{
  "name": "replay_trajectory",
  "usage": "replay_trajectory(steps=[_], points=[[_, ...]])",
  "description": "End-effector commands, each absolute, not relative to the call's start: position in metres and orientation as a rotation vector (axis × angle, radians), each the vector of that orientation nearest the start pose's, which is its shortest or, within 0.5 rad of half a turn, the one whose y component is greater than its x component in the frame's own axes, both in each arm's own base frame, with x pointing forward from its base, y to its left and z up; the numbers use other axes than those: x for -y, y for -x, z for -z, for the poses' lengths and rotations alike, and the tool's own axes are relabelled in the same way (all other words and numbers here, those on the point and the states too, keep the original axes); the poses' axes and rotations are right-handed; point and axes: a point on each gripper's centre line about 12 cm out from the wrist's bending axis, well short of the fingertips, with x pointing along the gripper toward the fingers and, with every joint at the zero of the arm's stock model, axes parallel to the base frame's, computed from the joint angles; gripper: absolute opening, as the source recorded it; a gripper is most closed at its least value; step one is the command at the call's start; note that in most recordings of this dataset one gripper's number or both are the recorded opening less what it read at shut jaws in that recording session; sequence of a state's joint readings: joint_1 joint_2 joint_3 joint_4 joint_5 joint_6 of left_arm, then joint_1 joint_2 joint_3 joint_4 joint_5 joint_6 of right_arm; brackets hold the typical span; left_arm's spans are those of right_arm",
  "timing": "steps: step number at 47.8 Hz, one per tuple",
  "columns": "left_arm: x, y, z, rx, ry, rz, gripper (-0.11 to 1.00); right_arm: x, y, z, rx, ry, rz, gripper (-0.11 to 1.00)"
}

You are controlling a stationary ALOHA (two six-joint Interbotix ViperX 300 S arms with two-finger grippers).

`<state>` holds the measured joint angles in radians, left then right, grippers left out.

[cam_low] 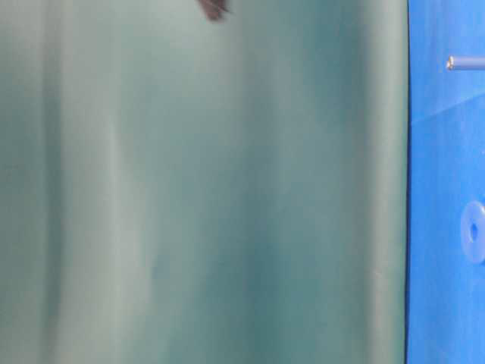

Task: Insert the shaft placed at a random location into the center hole of the small gear at another random location.
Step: 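Move the right gripper left toward the silver shaft, fingers open, then lower the open right gripper around the upright silver shaft and close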

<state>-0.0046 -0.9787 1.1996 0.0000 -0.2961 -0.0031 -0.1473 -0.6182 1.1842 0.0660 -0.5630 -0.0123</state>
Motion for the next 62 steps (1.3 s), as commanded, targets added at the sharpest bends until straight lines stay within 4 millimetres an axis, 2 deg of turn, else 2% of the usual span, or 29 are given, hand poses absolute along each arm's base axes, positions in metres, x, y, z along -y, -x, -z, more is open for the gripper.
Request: replay_trajectory(steps=[1, 3, 5, 12, 24, 36, 46, 54, 62], points=[[0.001, -0.196, -0.291, 0.089, 0.003, 0.007, 0.00, 0.047, -0.253, -0.234, -0.021, -0.052, 0.206, 0.61], [0.001, -0.196, -0.290, 0.087, 0.002, 0.007, 0.00, 0.048, -0.257, -0.226, -0.044, -0.054, 0.212, 0.73], [0.001, -0.196, -0.290, 0.087, 0.003, 0.007, 0.00, 0.050, -0.260, -0.217, -0.062, -0.057, 0.219, 0.80], [0.002, -0.196, -0.289, 0.084, 0.002, 0.009, 0.00, 0.056, -0.273, -0.190, -0.108, -0.081, 0.254, 0.68], [0.001, -0.196, -0.287, 0.077, 0.002, 0.007, 0.00, 0.066, -0.282, -0.149, -0.175, -0.116, 0.321, 0.68], [0.001, -0.196, -0.286, 0.074, 0.002, 0.007, 0.00, 0.068, -0.288, -0.119, -0.229, -0.172, 0.346, 0.67], [0.001, -0.196, -0.285, 0.071, 0.002, 0.007, 0.00, 0.074, -0.294, -0.107, -0.249, -0.194, 0.385, 0.67], [0.001, -0.196, -0.282, 0.061, 0.003, 0.007, 0.00, 0.077, -0.291, -0.103, -0.260, -0.201, 0.406, 0.66], [0.001, -0.196, -0.282, 0.058, 0.002, 0.007, 0.00, 0.077, -0.291, -0.103, -0.264, -0.203, 0.407, 0.57]])
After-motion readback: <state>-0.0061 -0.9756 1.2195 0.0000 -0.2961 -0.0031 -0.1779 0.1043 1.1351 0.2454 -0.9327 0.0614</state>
